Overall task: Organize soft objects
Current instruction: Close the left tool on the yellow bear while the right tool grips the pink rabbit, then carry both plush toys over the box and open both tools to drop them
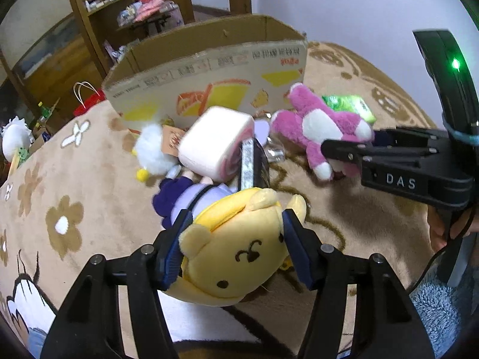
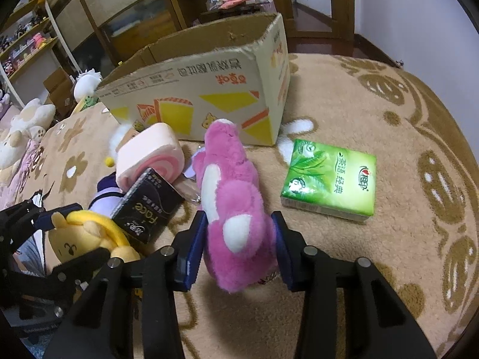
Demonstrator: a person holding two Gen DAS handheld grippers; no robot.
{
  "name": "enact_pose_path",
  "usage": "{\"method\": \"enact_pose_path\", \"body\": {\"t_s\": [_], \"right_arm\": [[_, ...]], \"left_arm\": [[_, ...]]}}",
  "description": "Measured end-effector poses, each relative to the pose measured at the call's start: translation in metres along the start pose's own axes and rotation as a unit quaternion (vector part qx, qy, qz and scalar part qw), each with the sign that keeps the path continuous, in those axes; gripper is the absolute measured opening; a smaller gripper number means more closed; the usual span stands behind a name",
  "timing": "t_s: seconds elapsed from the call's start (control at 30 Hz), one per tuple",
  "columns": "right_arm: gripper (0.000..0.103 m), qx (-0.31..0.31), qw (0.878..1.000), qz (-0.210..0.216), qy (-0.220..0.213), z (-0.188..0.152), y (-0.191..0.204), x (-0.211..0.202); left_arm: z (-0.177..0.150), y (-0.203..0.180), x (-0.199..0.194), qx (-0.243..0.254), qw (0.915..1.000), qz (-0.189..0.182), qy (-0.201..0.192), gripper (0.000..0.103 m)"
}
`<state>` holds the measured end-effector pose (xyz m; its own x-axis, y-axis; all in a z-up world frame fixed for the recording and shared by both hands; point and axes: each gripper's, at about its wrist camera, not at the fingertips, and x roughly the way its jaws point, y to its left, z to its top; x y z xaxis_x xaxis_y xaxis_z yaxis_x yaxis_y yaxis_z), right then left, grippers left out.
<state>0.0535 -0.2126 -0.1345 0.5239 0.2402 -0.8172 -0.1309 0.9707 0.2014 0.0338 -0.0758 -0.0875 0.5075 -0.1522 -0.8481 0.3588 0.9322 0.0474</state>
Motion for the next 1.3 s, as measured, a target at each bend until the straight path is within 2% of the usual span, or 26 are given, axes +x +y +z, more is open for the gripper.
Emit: {"method": "enact_pose_path", "body": {"t_s": [0.27, 0.4, 0.77, 1.07, 1.3], "right_arm": [[0.045, -0.001, 0.998, -0.026, -0.048, -0.002, 0.013, -0.033], [0.045, 0.001, 0.997, -0.028, -0.078, -0.003, 0.015, -0.05], [0.045, -0.008, 0.984, -0.046, -0.169, 0.01, 0.03, -0.103], [0.045, -0.024, 0.975, -0.059, -0.212, 0.04, 0.039, -0.128], [0.045, -0.03, 0.973, -0.06, -0.221, 0.064, 0.041, -0.126]], "left_arm": [[0.005, 0.018, -0.03, -0.029, 0.9973, 0.02, -0.064, 0.06], [0.009, 0.025, -0.047, -0.037, 0.9933, 0.036, -0.103, 0.06], [0.02, 0.047, -0.078, -0.057, 0.9819, 0.062, -0.17, 0.06], [0.055, 0.053, -0.101, -0.042, 0.9712, 0.08, -0.22, 0.06], [0.09, 0.07, -0.101, -0.046, 0.9661, 0.091, -0.237, 0.06]]}}
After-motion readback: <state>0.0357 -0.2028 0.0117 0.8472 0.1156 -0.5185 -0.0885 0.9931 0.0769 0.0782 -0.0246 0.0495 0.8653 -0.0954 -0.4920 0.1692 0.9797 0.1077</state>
